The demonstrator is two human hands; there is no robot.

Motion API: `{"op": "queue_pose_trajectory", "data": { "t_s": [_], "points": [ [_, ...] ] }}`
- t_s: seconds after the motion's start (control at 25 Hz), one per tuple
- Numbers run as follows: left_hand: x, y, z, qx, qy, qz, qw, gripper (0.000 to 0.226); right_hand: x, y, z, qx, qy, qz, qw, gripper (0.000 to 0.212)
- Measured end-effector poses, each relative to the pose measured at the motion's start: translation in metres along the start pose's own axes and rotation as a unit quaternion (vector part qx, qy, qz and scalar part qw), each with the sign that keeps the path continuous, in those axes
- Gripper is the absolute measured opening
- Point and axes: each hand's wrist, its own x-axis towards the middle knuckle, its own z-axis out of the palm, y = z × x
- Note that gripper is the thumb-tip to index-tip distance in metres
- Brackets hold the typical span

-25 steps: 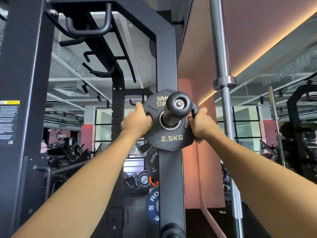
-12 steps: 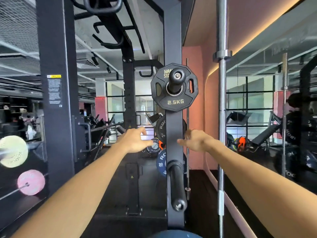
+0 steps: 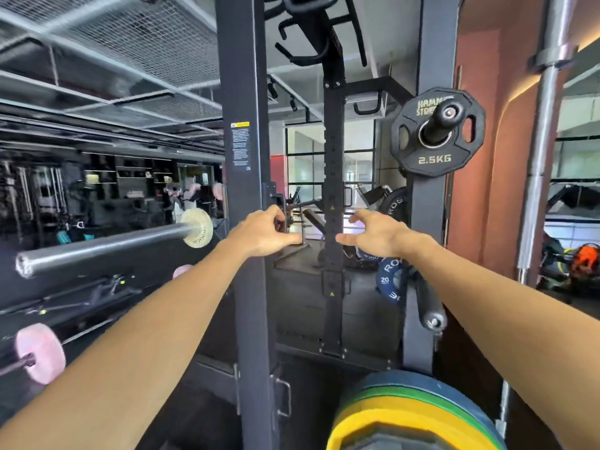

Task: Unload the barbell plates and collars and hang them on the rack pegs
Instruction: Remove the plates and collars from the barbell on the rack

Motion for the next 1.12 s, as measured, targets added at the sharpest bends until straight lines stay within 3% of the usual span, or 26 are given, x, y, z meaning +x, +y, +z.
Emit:
{"op": "queue_pose_trajectory", "data": {
  "t_s": [0.76,1.12],
  "points": [
    [-0.093,-0.335,-0.208,0.056,0.014,-0.057,0.997,0.07,0.054,-0.367,0.142,0.057,-0.013,-0.067,0.996,0.063],
    [-0.041,-0.433,-0.213,0.034,0.011,-0.066,0.997,0.066,0.132,-0.431,0.196,0.066,-0.015,-0.079,0.995,0.06]
  ]
}}
